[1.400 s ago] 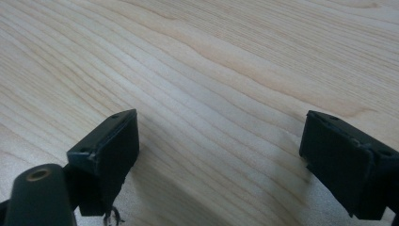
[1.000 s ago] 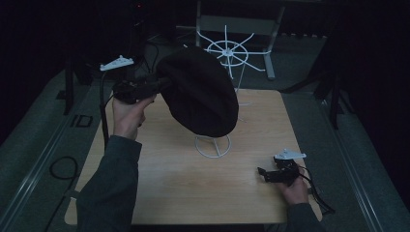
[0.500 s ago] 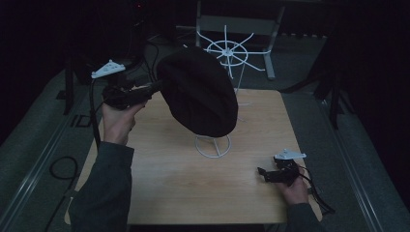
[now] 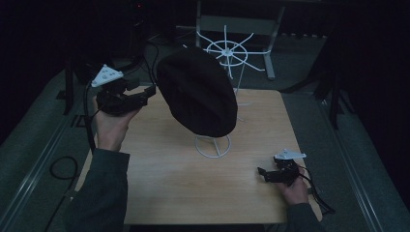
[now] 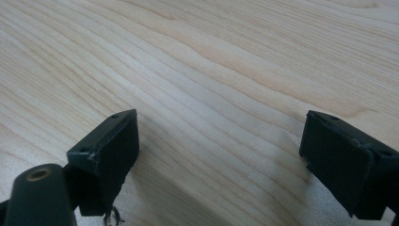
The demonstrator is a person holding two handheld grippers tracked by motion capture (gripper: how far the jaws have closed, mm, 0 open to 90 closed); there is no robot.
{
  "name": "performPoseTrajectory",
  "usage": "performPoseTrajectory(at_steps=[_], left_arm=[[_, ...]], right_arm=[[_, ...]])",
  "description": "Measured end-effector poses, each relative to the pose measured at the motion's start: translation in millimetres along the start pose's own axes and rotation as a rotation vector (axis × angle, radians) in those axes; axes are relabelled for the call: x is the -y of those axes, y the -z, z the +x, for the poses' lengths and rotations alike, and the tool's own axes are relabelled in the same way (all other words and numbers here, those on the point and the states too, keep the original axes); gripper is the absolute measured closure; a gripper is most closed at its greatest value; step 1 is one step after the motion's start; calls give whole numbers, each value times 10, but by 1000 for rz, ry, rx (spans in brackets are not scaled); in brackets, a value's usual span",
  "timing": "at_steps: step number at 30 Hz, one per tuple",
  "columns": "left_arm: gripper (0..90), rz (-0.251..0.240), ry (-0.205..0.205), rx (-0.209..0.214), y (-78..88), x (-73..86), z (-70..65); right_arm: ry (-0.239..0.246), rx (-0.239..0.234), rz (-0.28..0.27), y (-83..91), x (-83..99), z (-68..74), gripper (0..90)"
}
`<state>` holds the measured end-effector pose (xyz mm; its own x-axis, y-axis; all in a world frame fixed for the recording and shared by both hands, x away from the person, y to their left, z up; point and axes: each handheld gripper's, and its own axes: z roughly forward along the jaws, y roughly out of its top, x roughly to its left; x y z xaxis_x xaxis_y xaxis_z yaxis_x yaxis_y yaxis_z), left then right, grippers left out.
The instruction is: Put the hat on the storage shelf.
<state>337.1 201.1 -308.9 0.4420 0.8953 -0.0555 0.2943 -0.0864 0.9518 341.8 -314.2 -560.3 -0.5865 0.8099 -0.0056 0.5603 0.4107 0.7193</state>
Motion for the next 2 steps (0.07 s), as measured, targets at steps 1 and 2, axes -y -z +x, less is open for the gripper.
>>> performPoseTrajectory(at_steps=[1, 2], left_arm=[[376, 8, -15, -14, 18, 11, -16], [376, 8, -15, -14, 18, 11, -16]], right_arm=[[0, 0, 0, 0, 0, 0, 122], [0, 0, 0, 0, 0, 0, 122]])
